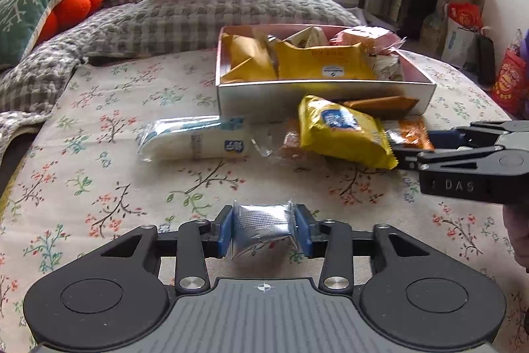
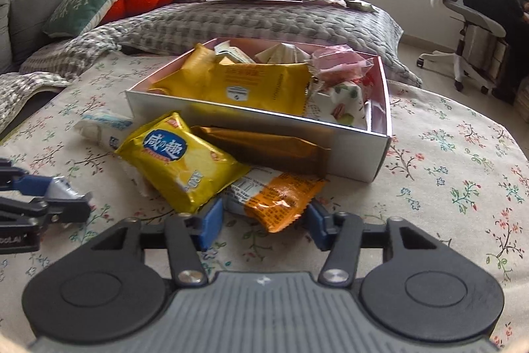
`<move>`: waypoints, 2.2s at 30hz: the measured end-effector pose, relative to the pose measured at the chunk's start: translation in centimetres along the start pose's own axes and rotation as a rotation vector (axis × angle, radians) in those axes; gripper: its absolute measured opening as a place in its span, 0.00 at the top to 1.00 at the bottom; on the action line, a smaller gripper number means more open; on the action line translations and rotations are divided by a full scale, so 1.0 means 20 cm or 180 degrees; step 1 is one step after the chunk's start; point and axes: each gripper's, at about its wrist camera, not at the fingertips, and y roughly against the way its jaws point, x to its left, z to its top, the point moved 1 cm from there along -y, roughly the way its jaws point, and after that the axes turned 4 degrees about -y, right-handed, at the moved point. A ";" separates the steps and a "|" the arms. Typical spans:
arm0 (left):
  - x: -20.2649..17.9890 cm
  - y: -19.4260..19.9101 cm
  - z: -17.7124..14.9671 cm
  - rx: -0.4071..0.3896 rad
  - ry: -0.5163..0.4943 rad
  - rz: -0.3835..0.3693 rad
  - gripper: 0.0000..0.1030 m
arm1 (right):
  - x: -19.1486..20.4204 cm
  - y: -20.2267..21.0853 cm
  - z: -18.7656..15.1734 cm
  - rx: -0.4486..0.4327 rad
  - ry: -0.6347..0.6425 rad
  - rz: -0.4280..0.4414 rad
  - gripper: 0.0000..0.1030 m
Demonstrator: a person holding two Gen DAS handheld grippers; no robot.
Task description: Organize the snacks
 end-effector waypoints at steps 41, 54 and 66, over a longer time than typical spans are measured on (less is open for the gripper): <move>0.06 0.02 -0.01 0.0334 -0.0045 0.0289 0.69 | 0.07 0.03 0.02 0.0197 0.0249 0.0208 0.82; 0.07 0.02 0.01 0.0428 0.0049 0.0343 0.69 | 0.01 0.15 0.01 0.0385 -0.0146 0.0330 0.50; 0.09 0.04 0.02 0.0380 0.0177 0.0220 0.69 | 0.05 -0.04 0.14 0.0476 -0.0628 0.0155 0.52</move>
